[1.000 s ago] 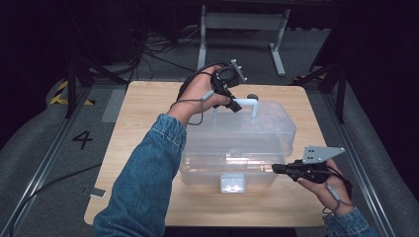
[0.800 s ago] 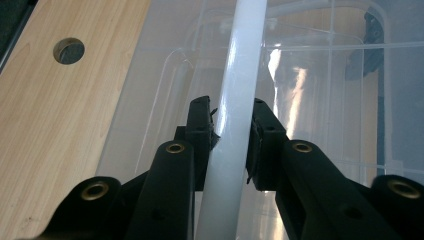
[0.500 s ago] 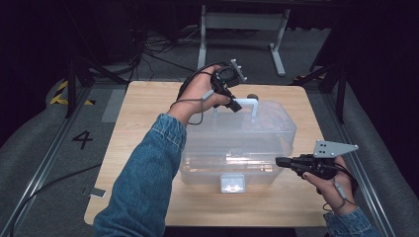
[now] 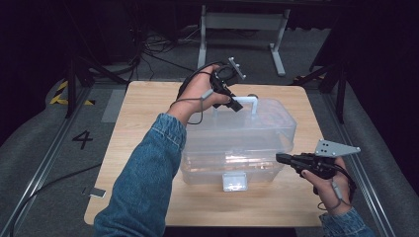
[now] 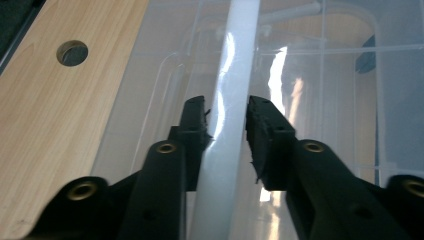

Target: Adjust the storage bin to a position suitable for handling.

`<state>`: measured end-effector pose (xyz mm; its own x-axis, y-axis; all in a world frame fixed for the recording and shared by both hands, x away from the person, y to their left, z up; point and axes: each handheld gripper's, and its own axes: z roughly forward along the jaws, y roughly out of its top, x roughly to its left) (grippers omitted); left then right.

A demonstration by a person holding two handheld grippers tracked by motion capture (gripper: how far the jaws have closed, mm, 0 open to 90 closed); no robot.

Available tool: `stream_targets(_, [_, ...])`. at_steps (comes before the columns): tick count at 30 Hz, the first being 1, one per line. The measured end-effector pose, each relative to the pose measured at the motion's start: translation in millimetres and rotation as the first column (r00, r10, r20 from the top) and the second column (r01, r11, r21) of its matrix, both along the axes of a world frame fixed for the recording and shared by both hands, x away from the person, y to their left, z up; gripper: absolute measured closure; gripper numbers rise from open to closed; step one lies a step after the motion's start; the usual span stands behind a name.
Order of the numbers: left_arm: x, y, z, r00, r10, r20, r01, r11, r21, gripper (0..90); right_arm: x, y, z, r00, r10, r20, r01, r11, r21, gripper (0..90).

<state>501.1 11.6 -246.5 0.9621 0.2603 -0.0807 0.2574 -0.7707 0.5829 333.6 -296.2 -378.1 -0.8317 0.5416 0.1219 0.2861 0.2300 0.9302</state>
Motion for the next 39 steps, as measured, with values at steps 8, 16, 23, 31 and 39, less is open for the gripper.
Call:
stream_targets(8, [-11.1, 28.1, 14.3, 0.991, 0.118, 0.063, -0.112, 0.9897, -0.09, 33.2, 0.6, -1.0, -0.5, 0.9999, -0.013, 0.011, 0.013, 1.0, -0.001, 90.0])
stream_targets(16, [-39.1, 60.2, 26.8, 0.9839, 0.148, 0.101, -0.129, 0.9766, -0.172, 31.8, 1.8, -0.3, -0.2, 0.9998, -0.018, 0.009, 0.018, 1.0, -0.001, 90.0])
stream_targets(23, [-64.8, 76.3, 24.1, 0.9837, 0.143, 0.109, -0.116, 0.9681, -0.222, 32.6, 3.9, 1.2, -0.2, 0.9998, -0.02, 0.005, 0.02, 1.0, 0.005, 90.0])
stream_targets(31, [-99.7, 91.6, 11.7, 0.976, 0.16, 0.148, -0.119, 0.9605, -0.252, 33.3, 4.2, 1.1, 0.2, 0.9997, -0.025, 0.005, 0.025, 1.0, 0.007, 90.0])
stream_targets(39, [-124.9, 118.7, -6.6, 0.9611, 0.245, 0.127, -0.198, 0.9328, -0.301, 30.7, 4.2, 1.3, -0.1, 0.9998, -0.022, 0.004, 0.022, 1.0, 0.008, 90.0])
